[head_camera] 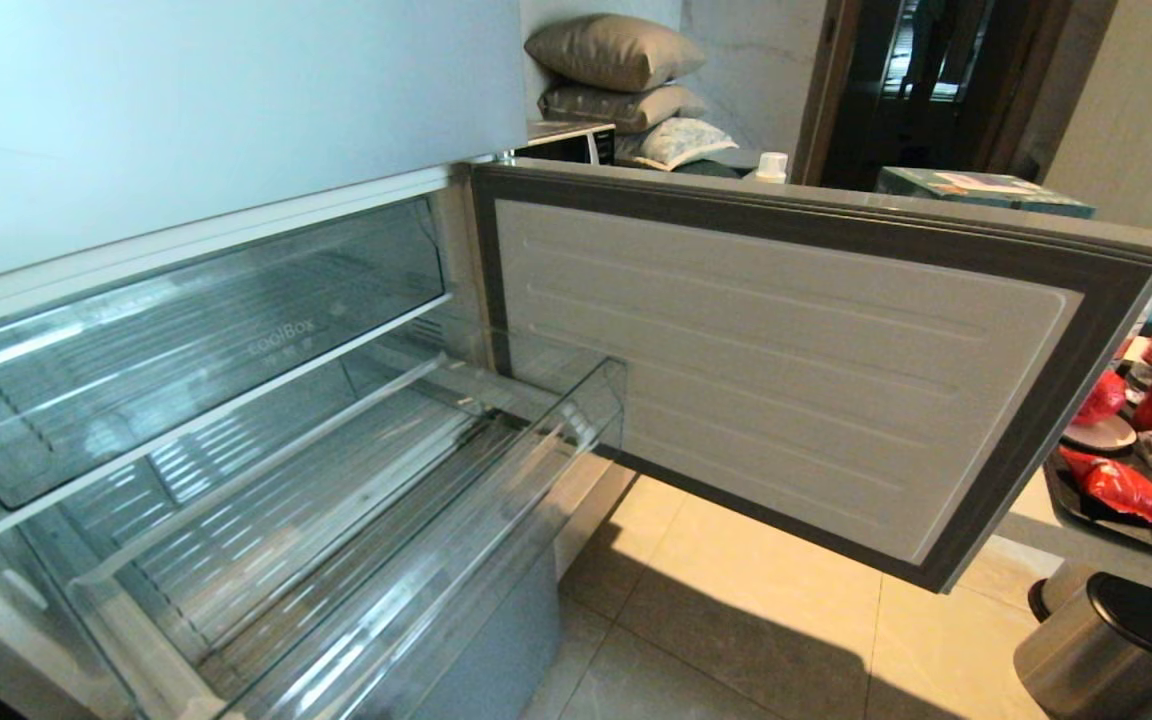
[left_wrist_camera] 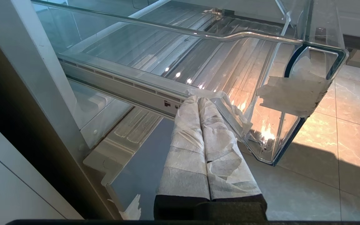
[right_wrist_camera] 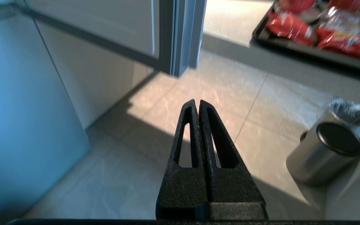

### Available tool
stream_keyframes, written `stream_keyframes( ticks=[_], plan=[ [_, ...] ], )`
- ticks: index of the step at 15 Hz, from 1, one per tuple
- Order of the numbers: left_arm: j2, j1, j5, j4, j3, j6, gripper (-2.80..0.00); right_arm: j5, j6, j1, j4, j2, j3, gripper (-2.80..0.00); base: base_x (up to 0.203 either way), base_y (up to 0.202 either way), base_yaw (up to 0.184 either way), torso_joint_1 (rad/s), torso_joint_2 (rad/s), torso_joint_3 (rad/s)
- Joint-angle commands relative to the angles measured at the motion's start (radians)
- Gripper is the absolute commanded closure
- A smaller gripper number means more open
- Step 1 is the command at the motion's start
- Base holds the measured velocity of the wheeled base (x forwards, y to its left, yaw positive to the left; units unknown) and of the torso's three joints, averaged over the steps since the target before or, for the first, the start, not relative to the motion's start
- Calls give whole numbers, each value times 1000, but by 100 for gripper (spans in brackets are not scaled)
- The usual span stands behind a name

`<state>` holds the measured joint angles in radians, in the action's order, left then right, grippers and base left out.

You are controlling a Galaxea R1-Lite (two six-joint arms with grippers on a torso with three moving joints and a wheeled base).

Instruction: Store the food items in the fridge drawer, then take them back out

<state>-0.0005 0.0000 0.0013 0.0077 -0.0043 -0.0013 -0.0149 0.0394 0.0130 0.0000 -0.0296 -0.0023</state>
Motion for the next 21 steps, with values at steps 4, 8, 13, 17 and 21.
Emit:
stream_keyframes(
  ticks=[4,8,13,17,21],
  plan=[
    [-1,0,0,0,0,0,0,0,-3,-2,6,28,2,0,-1,-2,18,0,-2,0],
    [-1,0,0,0,0,0,0,0,-4,-2,6,28,2,0,2,-6,163,4,0,1],
    [-1,0,0,0,0,0,0,0,-4,-2,6,28,2,0,1,-7,176,3,0,2],
    [-1,0,0,0,0,0,0,0,-6,-2,6,28,2,0,2,-8,173,2,3,3],
    [-1,0,0,0,0,0,0,5,-7,-5,6,28,1,0,0,-6,172,2,7,2]
  ],
)
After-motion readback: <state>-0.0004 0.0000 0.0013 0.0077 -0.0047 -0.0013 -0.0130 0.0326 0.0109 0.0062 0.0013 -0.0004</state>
